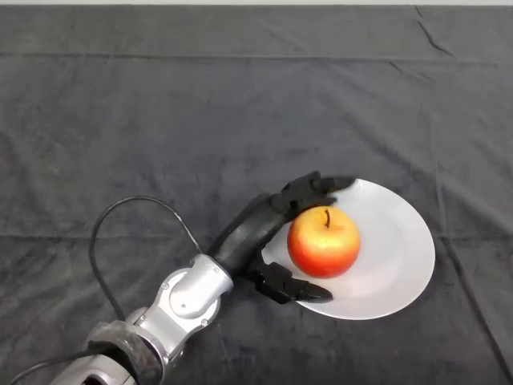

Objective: Move the apple to the plate

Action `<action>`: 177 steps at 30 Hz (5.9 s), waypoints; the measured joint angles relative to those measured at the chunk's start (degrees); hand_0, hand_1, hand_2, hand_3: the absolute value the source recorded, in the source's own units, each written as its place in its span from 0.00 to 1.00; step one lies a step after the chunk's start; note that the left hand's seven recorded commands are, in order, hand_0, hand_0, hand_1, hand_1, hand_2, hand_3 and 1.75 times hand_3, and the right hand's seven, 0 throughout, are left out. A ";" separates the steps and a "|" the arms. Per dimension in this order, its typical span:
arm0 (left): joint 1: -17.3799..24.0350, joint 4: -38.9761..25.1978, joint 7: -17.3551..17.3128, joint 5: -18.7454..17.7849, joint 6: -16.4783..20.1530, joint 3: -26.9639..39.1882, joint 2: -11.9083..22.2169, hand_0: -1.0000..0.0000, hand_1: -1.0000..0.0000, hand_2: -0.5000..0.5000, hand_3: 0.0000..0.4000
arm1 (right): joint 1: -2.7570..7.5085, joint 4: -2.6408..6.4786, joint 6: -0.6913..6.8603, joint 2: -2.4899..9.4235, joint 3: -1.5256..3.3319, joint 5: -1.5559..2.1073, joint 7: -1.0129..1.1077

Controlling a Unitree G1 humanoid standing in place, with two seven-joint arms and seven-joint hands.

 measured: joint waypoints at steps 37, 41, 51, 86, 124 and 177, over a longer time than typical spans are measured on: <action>8.91 1.58 -5.35 -15.88 -6.53 27.90 13.32 1.00 1.00 0.50 0.00 | -0.05 0.09 -0.01 0.02 0.07 -0.07 0.00; 9.28 1.71 -5.50 -18.63 -4.72 32.38 14.16 1.00 1.00 0.50 0.00 | -0.04 0.10 -0.01 0.02 0.08 -0.09 0.00; 9.28 2.81 -4.48 -23.00 0.97 41.12 14.56 1.00 1.00 0.50 0.00 | -0.03 0.10 -0.01 0.03 0.09 -0.09 0.00; 13.25 4.02 1.99 -24.87 10.28 57.12 21.05 1.00 1.00 0.50 0.00 | 0.14 0.11 0.00 0.14 0.17 -0.11 0.00; 13.25 4.01 7.04 -18.33 12.33 61.45 21.06 1.00 1.00 0.50 0.00 | 0.14 0.11 0.01 0.18 0.16 -0.11 0.00; 13.25 4.00 8.39 -12.30 13.08 65.28 21.05 1.00 1.00 0.50 0.00 | 0.14 0.11 0.01 0.20 0.16 -0.10 0.00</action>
